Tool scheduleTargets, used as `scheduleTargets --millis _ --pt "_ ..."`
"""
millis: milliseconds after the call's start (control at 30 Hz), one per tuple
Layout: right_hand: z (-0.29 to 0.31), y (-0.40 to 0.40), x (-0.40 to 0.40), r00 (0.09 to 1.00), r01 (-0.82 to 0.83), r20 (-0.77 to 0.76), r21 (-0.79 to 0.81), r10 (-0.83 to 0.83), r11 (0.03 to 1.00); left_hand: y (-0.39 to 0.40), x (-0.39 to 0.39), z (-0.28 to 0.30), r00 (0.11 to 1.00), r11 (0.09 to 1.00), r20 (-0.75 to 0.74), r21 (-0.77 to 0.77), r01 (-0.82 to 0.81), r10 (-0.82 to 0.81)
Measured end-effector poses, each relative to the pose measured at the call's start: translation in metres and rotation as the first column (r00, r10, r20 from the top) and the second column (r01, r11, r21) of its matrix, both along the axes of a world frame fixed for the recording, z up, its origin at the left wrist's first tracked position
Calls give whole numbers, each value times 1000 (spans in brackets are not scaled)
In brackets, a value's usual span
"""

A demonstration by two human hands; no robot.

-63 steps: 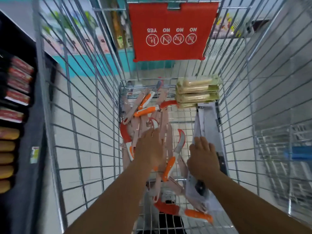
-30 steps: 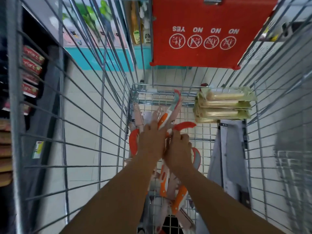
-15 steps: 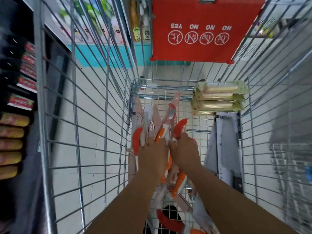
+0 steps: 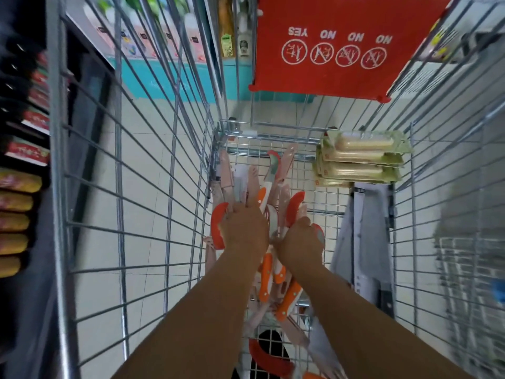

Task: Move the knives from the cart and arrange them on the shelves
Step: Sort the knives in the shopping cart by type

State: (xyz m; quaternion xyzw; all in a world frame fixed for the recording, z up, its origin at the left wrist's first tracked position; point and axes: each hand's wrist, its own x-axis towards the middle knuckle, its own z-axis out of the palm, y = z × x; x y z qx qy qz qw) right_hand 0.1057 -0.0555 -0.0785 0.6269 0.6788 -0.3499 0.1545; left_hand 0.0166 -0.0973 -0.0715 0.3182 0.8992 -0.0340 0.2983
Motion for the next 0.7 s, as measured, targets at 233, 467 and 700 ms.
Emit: scheduleTargets --millis 233,467,700 --pt "1 1 1 965 118 -230 -56 -128 991 -7 2 27 989 985 51 99 -142 137" --pt "31 16 -22 847 156 -461 -259 -264 953 -23 27 39 965 987 247 117 -113 82" --pt "35 35 -25 866 63 -442 -365 -233 929 -16 25 35 960 987 265 155 49 -89"
